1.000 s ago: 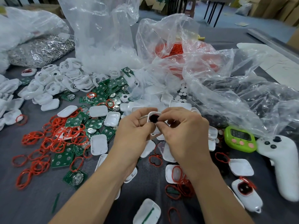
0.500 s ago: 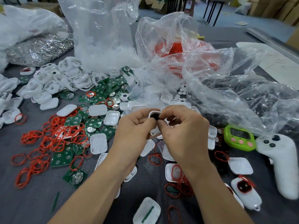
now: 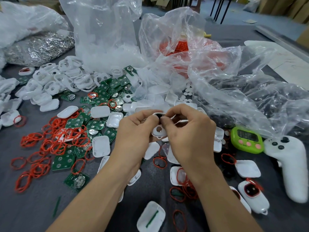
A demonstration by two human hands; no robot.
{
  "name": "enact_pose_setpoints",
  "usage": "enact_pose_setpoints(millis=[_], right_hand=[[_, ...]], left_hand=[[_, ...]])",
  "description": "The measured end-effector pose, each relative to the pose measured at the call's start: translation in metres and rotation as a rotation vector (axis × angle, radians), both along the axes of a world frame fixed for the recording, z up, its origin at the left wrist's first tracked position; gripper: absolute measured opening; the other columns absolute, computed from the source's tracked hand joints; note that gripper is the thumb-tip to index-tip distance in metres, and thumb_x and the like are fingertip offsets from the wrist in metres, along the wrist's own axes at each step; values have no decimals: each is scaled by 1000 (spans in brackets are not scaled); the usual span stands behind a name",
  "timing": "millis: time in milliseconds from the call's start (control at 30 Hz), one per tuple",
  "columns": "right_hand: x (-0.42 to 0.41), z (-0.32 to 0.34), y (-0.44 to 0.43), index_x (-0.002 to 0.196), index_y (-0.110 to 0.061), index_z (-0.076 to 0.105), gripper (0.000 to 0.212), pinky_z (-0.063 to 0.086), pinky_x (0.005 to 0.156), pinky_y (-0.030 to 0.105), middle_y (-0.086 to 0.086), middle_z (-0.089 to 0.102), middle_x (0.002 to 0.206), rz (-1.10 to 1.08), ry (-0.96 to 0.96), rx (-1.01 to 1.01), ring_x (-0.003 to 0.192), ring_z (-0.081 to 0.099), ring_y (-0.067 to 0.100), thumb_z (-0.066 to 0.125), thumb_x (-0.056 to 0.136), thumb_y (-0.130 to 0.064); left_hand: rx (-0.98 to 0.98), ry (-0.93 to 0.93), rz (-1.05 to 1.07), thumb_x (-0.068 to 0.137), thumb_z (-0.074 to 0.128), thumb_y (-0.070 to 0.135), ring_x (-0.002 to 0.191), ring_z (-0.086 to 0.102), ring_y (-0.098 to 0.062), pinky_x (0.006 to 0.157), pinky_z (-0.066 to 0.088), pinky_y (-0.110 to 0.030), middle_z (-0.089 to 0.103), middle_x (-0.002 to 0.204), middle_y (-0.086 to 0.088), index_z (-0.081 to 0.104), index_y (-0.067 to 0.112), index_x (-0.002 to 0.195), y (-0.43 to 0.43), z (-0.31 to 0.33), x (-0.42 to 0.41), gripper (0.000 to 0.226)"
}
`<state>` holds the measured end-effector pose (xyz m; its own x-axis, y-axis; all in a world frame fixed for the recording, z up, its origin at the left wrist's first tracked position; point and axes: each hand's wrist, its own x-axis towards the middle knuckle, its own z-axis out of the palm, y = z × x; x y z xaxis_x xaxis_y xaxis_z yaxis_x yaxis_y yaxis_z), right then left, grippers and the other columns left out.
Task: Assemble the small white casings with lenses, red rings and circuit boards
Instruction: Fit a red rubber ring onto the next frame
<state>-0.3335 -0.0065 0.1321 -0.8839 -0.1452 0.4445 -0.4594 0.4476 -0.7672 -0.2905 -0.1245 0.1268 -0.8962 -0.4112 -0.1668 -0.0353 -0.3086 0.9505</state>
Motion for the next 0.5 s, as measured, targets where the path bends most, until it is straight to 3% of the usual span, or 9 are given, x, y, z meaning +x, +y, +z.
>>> enact_pose_setpoints(millis=[167, 300, 500], right_hand=[[2, 0, -1, 93, -22, 80, 20, 55, 72, 17, -15, 73, 88, 10, 126, 35, 76, 66, 4, 82, 81, -7], [1, -2, -2, 96, -18, 84, 21, 62, 83, 38, -2, 79, 103, 18, 214, 64, 93, 74, 15, 81, 81, -3], [1, -1, -2, 95, -20, 84, 17, 60, 90, 35, 0, 79, 107, 23, 192, 111, 100, 73, 17, 80, 83, -8]], left_hand=[[-14, 7, -12, 98, 61, 8, 74, 73, -18, 65, 61, -30, 79, 90, -15, 81, 13, 100, 2, -1, 0, 20], [27, 8, -46, 102, 57, 7, 80, 73, -17, 66, 60, -28, 79, 95, -13, 81, 13, 101, 1, -1, -1, 24], [-3, -2, -63, 101, 56, 5, 88, 76, -26, 74, 64, -36, 79, 98, -14, 82, 16, 98, 1, -1, 1, 28]])
